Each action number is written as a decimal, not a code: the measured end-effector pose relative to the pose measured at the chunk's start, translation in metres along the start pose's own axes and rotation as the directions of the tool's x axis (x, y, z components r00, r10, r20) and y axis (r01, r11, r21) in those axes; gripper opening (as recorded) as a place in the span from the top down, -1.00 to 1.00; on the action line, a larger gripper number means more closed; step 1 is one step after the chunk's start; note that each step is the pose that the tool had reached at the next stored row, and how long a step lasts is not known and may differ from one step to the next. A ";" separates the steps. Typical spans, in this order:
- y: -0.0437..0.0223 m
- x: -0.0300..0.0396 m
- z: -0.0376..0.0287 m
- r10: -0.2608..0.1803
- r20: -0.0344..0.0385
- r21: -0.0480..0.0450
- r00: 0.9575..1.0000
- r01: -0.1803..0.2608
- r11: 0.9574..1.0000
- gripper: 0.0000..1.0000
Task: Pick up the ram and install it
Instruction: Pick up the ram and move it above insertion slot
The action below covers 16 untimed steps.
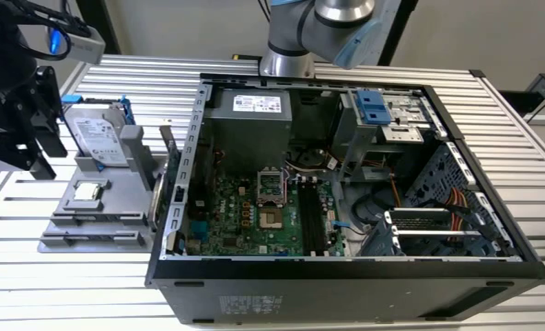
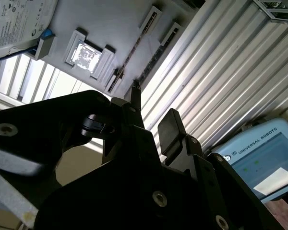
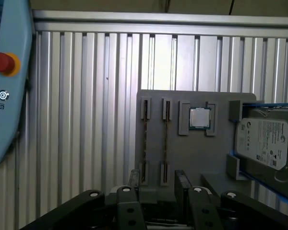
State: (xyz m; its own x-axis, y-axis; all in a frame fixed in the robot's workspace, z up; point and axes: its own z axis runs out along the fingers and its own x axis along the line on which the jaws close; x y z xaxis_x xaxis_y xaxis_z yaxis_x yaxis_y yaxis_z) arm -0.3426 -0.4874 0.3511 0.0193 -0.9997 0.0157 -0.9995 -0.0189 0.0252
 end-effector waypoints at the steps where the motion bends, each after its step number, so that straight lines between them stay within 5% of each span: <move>1: 0.0000 0.0000 0.0006 0.000 0.000 0.000 1.000 0.000 1.000 -1.00; 16: -0.0003 -0.0002 0.0124 0.000 0.000 0.000 1.000 0.000 1.000 -1.00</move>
State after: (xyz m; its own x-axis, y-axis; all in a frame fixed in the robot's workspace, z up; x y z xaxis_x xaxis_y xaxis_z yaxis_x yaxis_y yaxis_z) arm -0.3426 -0.4874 0.3387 0.0195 -0.9997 0.0159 -0.9995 -0.0191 0.0254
